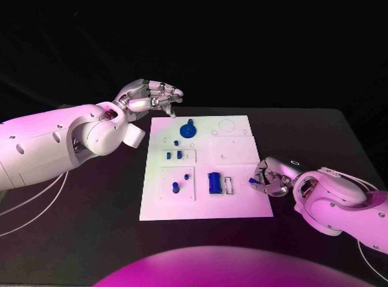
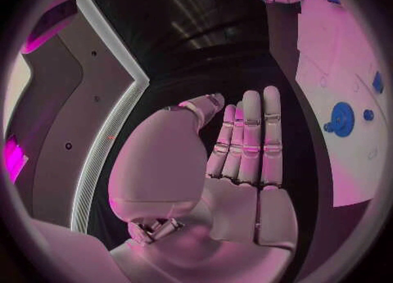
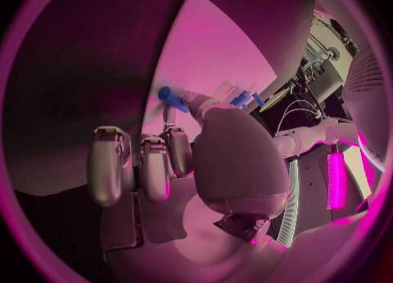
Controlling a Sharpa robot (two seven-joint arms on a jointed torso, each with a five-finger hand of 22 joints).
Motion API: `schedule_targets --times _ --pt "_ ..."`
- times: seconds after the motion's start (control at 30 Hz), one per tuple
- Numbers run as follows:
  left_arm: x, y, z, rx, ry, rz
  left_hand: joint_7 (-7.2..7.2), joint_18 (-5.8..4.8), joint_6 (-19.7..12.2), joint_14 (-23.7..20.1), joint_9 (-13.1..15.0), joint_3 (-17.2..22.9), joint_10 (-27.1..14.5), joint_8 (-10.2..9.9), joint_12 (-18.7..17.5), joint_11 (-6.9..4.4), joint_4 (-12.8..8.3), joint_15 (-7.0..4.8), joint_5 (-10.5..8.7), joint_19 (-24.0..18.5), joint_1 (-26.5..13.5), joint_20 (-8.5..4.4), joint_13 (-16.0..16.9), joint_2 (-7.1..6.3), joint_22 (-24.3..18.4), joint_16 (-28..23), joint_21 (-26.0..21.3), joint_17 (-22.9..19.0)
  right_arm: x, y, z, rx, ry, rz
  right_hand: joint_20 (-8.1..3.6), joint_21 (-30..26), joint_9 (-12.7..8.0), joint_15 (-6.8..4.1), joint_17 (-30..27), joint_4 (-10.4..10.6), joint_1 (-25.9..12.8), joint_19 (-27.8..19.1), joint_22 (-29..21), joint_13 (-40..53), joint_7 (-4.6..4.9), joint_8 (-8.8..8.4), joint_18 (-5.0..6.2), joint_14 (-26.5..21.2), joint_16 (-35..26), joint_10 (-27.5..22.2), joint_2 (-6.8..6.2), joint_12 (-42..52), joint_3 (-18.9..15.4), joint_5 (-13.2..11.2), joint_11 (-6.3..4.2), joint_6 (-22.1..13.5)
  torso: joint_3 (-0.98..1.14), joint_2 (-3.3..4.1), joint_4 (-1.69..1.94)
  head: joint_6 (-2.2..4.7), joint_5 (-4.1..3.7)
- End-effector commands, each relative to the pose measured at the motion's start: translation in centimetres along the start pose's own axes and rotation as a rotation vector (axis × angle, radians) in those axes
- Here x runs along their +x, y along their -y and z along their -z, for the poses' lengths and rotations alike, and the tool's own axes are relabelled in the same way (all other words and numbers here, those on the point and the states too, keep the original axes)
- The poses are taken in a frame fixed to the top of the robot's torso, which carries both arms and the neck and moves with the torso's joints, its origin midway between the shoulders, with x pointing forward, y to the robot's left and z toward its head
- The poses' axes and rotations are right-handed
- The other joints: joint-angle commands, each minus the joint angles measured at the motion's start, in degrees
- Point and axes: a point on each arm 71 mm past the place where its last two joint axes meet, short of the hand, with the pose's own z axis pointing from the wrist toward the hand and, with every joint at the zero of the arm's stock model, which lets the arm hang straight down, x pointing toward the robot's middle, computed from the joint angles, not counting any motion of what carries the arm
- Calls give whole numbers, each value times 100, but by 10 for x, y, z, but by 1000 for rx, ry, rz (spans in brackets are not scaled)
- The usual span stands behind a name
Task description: Assemble the parts on the task board
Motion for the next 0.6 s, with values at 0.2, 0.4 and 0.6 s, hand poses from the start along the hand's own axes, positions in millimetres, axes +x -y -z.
schedule_targets --times 0.2,0.4,0.6 --pt "2 1 0 9 -11 2 -5 74 -25 -31 5 -8 -40 -26 -22 -4 -24 -8 28 8 -40 40 -7 5 -7 -1 -24 5 5 0 3 32 -30 -41 -22 47 135 11 1409 -1228 -563 416 1049 492 -42 105 -73 573 10 67 143 -3 1482 -102 -7 -74 -4 -7 9 1 12" --pt "2 1 -1 9 -12 3 -5 74 -25 -31 5 -8 -40 -26 -22 -4 -24 -8 28 8 -40 40 -7 5 -7 -1 -24 5 -1 -11 5 8 -15 -117 -40 47 146 -11 1410 -1166 -842 418 1054 508 -81 114 -73 573 10 76 83 11 1428 17 -36 -48 -4 1 0 1 13" --pt "3 1 -1 9 -15 4 -5 74 -25 -31 5 -8 -40 -26 -22 -4 -24 -8 28 8 -40 40 -7 5 -7 -1 -24 5 -4 -28 4 -25 -14 -196 -42 30 146 -14 1412 -1163 -868 415 1045 510 -83 113 -70 574 11 77 74 12 1416 30 -38 -48 1 -3 0 1 6"
